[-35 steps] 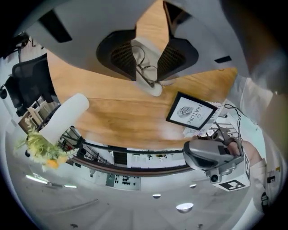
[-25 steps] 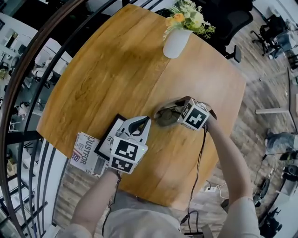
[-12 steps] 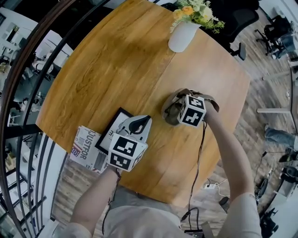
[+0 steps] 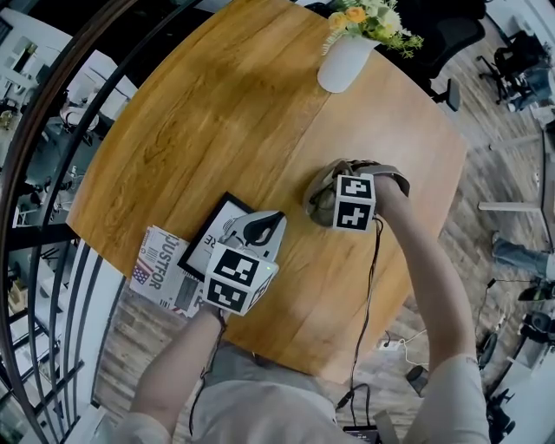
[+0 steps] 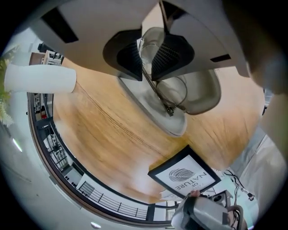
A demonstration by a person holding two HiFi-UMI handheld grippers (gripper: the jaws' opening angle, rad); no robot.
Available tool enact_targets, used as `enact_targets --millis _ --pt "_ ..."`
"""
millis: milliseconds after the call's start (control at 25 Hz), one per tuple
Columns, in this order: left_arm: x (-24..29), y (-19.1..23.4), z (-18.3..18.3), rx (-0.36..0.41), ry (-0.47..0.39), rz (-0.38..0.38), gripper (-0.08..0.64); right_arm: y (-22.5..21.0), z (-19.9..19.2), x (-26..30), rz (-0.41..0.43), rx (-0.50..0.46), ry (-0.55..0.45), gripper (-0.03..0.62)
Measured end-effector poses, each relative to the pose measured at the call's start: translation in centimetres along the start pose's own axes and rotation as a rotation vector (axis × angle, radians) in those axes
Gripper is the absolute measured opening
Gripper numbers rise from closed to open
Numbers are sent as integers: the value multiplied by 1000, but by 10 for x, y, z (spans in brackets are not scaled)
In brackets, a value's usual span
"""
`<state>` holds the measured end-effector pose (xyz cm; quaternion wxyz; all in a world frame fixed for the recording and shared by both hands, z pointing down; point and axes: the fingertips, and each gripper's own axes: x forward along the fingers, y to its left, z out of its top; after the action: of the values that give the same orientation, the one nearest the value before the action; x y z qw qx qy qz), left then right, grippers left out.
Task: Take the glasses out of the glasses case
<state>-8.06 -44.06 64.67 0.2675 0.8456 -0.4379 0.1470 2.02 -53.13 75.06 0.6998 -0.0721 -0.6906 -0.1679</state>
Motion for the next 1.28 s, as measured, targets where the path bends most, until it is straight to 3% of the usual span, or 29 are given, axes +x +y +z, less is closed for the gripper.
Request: enact_targets --millis 240,560,800,1000,1120,1280 --pt "-2 -1 -3 -10 -4 1 15 -6 -1 2 -34 -65 53 50" --pt "-7 5 -4 -27 -8 11 15 -1 -11 -30 -83 40 -11 40" --pt "-24 4 16 -4 -33 29 15 -2 -8 -87 -153 191 -127 40" --pt "-49 -7 56 102 -76 55 15 -6 -7 -142 -243 303 -211 40" --pt "-86 -32 89 154 -109 59 15 4 -1 -206 -297 355 -266 40" --pt "-134 -57 134 271 -174 79 15 15 7 -300 -433 441 -374 40"
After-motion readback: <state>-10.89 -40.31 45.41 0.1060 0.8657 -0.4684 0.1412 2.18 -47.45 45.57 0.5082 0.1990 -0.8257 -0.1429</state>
